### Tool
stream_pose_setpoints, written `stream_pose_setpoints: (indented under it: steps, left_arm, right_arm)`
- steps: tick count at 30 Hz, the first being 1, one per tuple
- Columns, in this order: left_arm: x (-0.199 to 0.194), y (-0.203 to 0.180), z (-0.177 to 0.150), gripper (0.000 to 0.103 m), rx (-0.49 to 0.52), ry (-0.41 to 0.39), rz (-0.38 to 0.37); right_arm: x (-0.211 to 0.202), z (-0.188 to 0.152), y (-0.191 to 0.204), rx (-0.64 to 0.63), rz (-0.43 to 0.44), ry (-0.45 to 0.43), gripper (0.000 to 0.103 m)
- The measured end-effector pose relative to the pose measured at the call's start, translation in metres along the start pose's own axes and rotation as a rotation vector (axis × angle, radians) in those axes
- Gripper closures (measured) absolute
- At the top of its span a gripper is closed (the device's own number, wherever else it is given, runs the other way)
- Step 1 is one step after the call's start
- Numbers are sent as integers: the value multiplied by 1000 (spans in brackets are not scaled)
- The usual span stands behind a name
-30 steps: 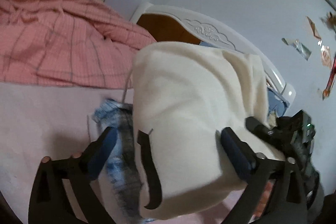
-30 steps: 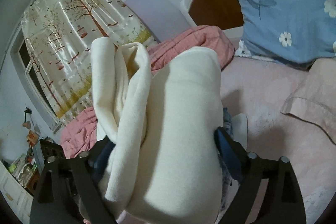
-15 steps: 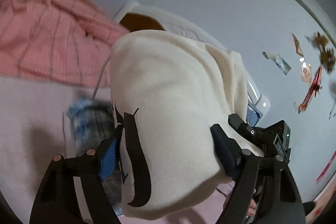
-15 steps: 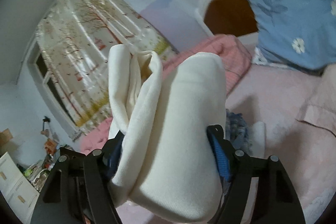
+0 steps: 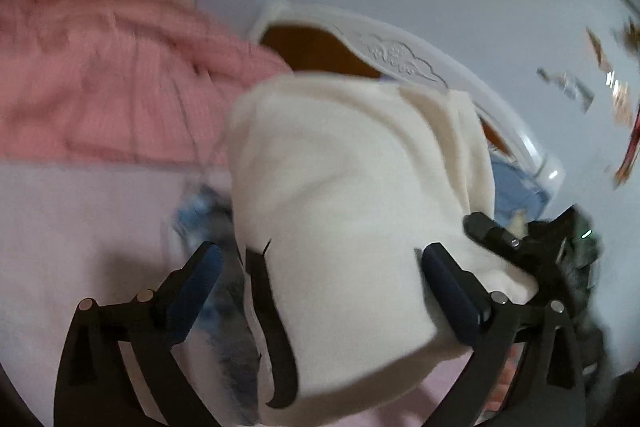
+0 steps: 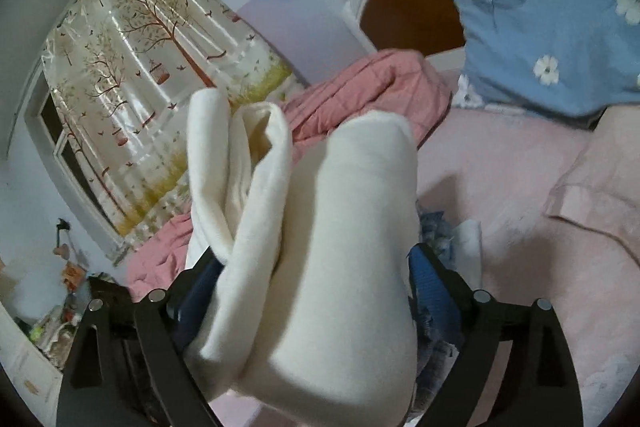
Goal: Fold large clothes
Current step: 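Lift the folded sweatshirt with both tools and carry it to the clothes stack, then lower the sweatshirt onto the folded clothes stack and open both tools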
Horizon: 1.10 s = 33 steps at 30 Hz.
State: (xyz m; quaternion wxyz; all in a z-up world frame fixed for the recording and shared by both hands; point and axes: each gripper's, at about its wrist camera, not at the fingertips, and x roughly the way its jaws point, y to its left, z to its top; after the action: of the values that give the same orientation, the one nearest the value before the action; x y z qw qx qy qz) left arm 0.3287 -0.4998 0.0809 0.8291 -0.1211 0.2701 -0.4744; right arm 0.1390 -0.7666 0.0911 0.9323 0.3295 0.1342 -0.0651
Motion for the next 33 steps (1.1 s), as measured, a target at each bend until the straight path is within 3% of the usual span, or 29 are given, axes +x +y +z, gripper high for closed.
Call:
stream_pose_setpoints:
  steps: [3, 9, 13, 16, 21, 24, 28, 33]
  left_arm:
    - [-11, -21, 1, 4, 131, -53, 56]
    - [-32, -32, 3, 1, 178, -140, 53]
    - [-49, -45, 6, 1, 251, -200, 80]
    - [-49, -47, 10, 0, 259, -200, 85]
    - [-36, -35, 12, 1, 203, -152, 74]
    - [-38, -23, 13, 0, 161, -170, 122]
    - [-50, -4, 23, 1, 89, -178, 82]
    - [-67, 4, 29, 0, 75, -224, 85]
  right_arm:
    - [-6, 2, 8, -19, -91, -18, 6]
    - [-40, -2, 36, -145, -213, -170, 1]
    - [-61, -5, 55, -233, -222, -241, 1]
    - [-67, -9, 65, -264, -228, -261, 0]
    - [-59, -12, 69, -270, -230, -210, 0]
    - [-44, -13, 64, -258, -231, -151, 0]
    - [-18, -17, 50, -251, -261, -30, 1]
    - [-13, -20, 41, -228, -233, 11, 1]
